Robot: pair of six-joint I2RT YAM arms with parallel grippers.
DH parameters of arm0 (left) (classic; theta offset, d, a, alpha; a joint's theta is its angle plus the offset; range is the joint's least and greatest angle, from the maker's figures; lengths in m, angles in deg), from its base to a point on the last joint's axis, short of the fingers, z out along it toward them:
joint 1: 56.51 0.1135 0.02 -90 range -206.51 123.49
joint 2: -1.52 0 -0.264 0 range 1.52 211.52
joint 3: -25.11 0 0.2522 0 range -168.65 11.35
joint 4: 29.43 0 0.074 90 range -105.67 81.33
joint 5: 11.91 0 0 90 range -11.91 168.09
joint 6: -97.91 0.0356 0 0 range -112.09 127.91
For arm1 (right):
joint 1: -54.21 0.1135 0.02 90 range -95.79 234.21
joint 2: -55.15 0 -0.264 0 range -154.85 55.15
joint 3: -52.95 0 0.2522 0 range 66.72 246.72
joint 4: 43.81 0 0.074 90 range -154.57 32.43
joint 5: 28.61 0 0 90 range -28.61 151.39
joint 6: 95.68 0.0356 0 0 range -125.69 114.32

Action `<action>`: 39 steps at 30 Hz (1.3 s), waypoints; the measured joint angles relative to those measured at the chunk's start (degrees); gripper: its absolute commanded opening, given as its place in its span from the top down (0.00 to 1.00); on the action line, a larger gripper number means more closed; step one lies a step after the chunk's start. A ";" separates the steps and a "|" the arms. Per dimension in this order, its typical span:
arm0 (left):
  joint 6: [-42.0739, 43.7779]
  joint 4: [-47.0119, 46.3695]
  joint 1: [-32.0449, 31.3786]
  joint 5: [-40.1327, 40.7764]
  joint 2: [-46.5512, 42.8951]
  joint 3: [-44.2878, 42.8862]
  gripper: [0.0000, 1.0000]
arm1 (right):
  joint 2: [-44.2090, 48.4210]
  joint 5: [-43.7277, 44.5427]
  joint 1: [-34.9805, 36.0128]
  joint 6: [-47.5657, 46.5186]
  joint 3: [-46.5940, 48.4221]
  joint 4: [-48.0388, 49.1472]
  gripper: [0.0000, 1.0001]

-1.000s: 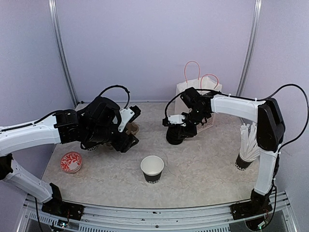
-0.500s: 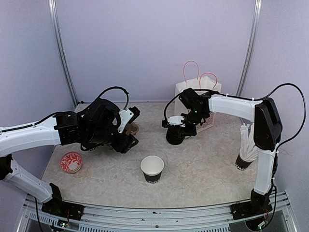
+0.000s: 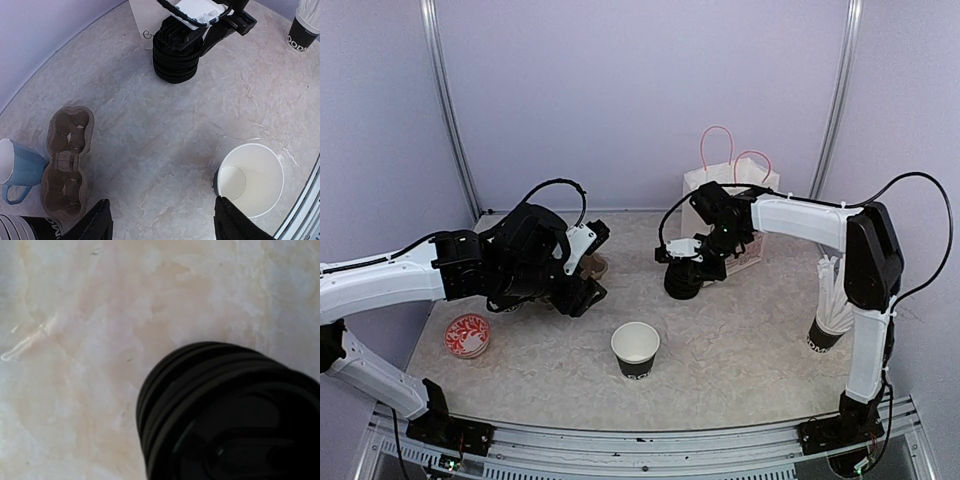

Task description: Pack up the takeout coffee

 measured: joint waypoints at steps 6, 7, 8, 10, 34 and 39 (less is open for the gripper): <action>-0.02 0.00 0.00 0.26 -0.09 0.00 0.32 | -1.03 -0.09 0.00 0.15 0.17 -0.11 0.88; -0.02 0.00 0.00 0.35 -0.09 0.00 0.32 | -1.25 -0.09 0.00 0.17 0.46 -0.24 0.88; -0.02 0.00 0.00 0.42 -0.09 0.00 0.32 | -1.38 -0.11 0.00 0.11 0.72 -0.28 0.89; -0.02 0.00 0.00 0.48 -0.09 0.00 0.32 | -1.53 -0.15 0.00 0.17 0.98 -0.31 0.91; 9.07 -27.96 0.98 -2.23 -10.10 17.70 0.10 | 7.13 -26.56 0.61 5.57 9.31 -9.53 0.93; 11.13 -43.93 1.40 -8.81 -12.35 22.56 0.09 | 11.30 -41.94 0.72 6.86 11.80 -10.25 0.93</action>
